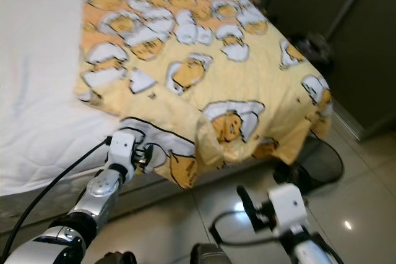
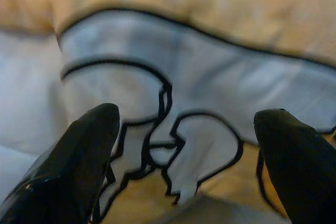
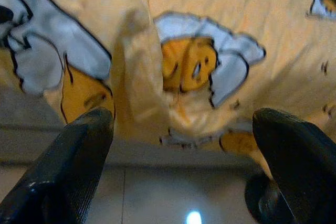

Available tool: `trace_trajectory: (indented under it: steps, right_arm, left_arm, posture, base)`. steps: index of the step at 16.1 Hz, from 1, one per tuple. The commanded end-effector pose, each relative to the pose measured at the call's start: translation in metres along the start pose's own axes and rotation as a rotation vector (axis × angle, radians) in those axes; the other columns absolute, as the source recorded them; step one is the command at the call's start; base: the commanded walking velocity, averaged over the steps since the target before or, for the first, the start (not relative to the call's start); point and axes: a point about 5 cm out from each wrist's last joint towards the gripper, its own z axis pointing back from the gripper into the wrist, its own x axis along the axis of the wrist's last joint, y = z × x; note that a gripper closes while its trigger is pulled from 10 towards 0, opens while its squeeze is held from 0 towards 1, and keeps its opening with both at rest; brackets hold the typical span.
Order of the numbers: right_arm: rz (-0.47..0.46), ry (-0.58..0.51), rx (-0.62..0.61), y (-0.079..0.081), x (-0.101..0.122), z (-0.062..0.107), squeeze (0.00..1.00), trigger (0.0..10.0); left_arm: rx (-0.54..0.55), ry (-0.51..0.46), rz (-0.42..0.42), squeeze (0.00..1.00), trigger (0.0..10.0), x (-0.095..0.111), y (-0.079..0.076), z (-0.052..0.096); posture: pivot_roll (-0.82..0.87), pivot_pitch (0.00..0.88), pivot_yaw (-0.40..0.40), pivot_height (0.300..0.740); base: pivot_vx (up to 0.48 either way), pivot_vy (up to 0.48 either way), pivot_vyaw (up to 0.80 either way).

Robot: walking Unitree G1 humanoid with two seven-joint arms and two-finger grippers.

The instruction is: Clean up the room

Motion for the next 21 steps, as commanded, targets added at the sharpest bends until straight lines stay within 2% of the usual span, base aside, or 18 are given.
trace_trajectory:
  steps: [1,2,3,4,6,7,8,9,10,11,13,14,15,17,18,20,21]
  right_arm:
    - [-0.012,0.004,-0.005,-0.002,0.002,0.004,0.17,10.0]
    - [-0.021,0.026,-0.005,0.002,0.000,0.013,0.17,10.0]
    - [-0.021,0.026,-0.005,0.002,0.000,0.013,0.17,10.0]
    - [-0.024,0.035,-0.008,0.004,0.000,0.019,0.17,10.0]
    - [-0.029,0.055,-0.015,0.005,-0.002,0.025,0.17,10.0]
    - [-0.033,0.064,-0.017,0.005,-0.003,0.027,0.17,10.0]
    - [-0.037,0.084,-0.004,0.008,-0.005,0.030,0.18,10.0]
    - [-0.038,0.091,0.002,0.009,-0.005,0.031,0.17,10.0]
    - [-0.036,0.099,0.017,0.010,-0.005,0.032,0.17,10.0]
    - [-0.030,0.106,0.025,0.009,-0.005,0.034,0.18,10.0]
    - [-0.019,0.116,0.028,0.005,-0.004,0.037,0.17,10.0]
    - [-0.005,0.125,0.038,0.002,-0.001,0.042,0.18,10.0]
    - [0.005,0.130,0.044,0.000,0.000,0.044,0.17,10.0]
    - [0.019,0.151,0.035,-0.005,0.001,0.054,0.17,10.0]
    - [0.013,0.163,0.032,-0.003,-0.001,0.058,0.17,10.0]
    - [0.006,0.162,0.050,0.003,-0.001,0.057,0.17,10.0]
    - [0.004,0.158,0.071,0.007,-0.001,0.056,0.18,10.0]
  left_arm:
    - [0.022,-0.026,-0.026,0.00,10.0,0.011,0.004,-0.005]
    - [0.127,-0.061,-0.062,0.00,10.0,0.024,0.022,-0.009]
    - [0.127,-0.061,-0.062,0.00,10.0,0.024,0.022,-0.009]
    - [0.196,-0.127,-0.055,0.00,10.0,0.033,0.035,-0.008]
    - [0.227,-0.169,-0.030,0.00,10.0,0.035,0.040,-0.005]
    - [0.228,-0.164,-0.021,0.00,10.0,0.032,0.039,-0.003]
    - [0.183,-0.111,0.010,0.00,10.0,0.020,0.027,-0.003]
    - [0.158,-0.092,0.024,0.00,10.0,0.016,0.021,-0.003]
    - [0.094,-0.046,0.041,0.00,10.0,0.011,0.007,-0.005]
    - [0.101,0.007,0.002,0.00,10.0,0.006,0.004,-0.005]
    - [0.119,0.048,0.041,0.00,10.0,0.004,0.004,-0.006]
    - [0.130,0.047,0.050,0.00,10.0,0.011,0.005,-0.010]
    - [0.137,0.045,0.069,0.00,0.0,0.013,0.006,-0.011]
    - [0.198,0.037,0.120,0.00,0.0,0.021,0.016,-0.015]
    - [0.225,-0.006,0.129,0.00,0.0,0.028,0.023,-0.015]
    - [0.227,-0.043,0.091,0.00,0.0,0.031,0.025,-0.014]
    - [0.269,-0.060,-0.005,0.00,10.0,0.030,0.027,-0.012]
  posture:
    - [-0.40,0.221,-0.063,0.740]
    - [-0.41,0.228,-0.057,0.740]
    - [-0.41,0.228,-0.057,0.740]
    - [-0.43,0.238,-0.049,0.740]
    - [-0.43,0.240,-0.046,0.740]
    - [-0.43,0.241,-0.048,0.740]
    - [-0.43,0.245,-0.057,0.740]
    - [-0.43,0.246,-0.058,0.740]
    - [-0.43,0.247,-0.071,0.740]
    - [-0.44,0.247,-0.077,0.740]
    - [-0.46,0.247,-0.096,0.740]
    - [-0.48,0.250,-0.119,0.740]
    - [-0.49,0.253,-0.129,0.740]
    - [-0.51,0.262,-0.138,0.740]
    - [-0.50,0.265,-0.131,0.740]
    - [-0.50,0.266,-0.126,0.740]
    - [-0.49,0.271,-0.114,0.740]
  base:
    - [0.000,0.000,0.00]
    - [0.000,0.000,0.00]
    - [0.000,0.000,0.00]
    - [0.000,0.000,0.00]
    - [0.000,0.000,0.00]
    - [0.000,0.000,0.00]
    - [0.000,0.000,0.00]
    - [0.000,0.000,0.00]
    - [0.000,0.000,0.00]
    - [0.000,0.000,0.00]
    - [0.000,0.000,0.00]
    - [0.000,0.000,0.00]
    - [0.000,0.000,0.00]
    - [0.000,0.000,0.00]
    - [0.000,0.000,0.00]
    - [0.000,0.000,0.00]
    - [0.000,0.000,0.00]
